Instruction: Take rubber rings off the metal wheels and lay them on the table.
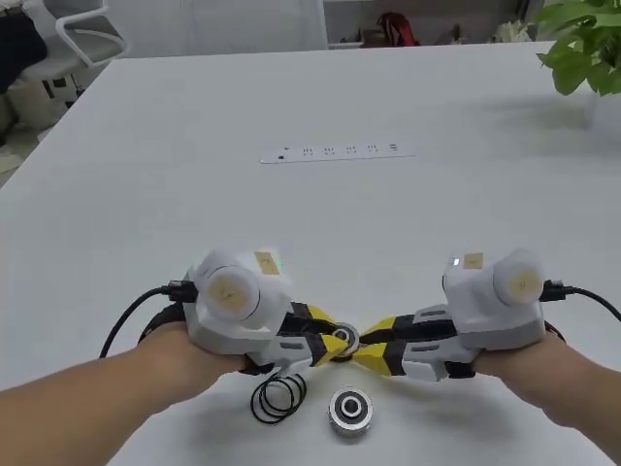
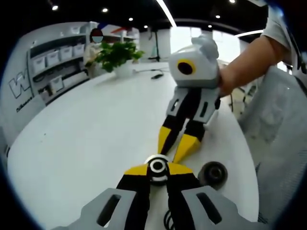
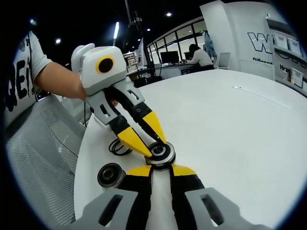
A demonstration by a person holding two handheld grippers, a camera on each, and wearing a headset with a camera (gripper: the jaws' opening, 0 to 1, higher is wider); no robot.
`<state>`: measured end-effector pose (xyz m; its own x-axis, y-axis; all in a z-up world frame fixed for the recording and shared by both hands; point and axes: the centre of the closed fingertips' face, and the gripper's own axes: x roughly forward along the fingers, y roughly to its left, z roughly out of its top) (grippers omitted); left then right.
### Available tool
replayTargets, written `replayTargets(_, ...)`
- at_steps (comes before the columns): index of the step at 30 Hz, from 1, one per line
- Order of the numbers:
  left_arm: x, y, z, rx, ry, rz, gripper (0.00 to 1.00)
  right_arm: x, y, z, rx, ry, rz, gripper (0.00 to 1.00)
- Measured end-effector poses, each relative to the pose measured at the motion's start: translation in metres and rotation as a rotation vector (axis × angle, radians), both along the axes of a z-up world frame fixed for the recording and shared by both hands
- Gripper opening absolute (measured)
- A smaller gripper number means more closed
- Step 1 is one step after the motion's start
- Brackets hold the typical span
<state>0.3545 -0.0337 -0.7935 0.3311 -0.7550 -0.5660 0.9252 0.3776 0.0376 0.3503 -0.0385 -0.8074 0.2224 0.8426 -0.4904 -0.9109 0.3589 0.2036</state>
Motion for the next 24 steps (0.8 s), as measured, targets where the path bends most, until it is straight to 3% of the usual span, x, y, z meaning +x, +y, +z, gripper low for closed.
replayTargets(6,0.0,0.0,0.0002,-0.004,-0.001,0.003,0.12,0.0002,-0.0005,-0.0003,0.005,0.011,-0.004,0.09)
replayTargets(9,-0.0003,-0.0001,0.0001,-0.003,-0.003,0.001,0.12,0.006,-0.0032,-0.0008,0.004,0.003,-0.041,0.01)
replayTargets(10,-0.0002,-0.0002,0.0002,-0.004,-0.003,0.002,0.12,0.0017,-0.0022,-0.001,0.008,0.021,-0.021,0.01)
replayTargets(15,0.0002,0.0,0.0,-0.002,-0.006,0.006,0.12,0.0024,-0.0027,-0.0009,0.007,0.023,-0.032,0.0)
replayTargets(24,0.0003,0.0001,-0.0002,0.005,-0.012,0.006,0.12,0.0044,-0.0052,-0.0024,0.049,0.104,-0.102,0.0)
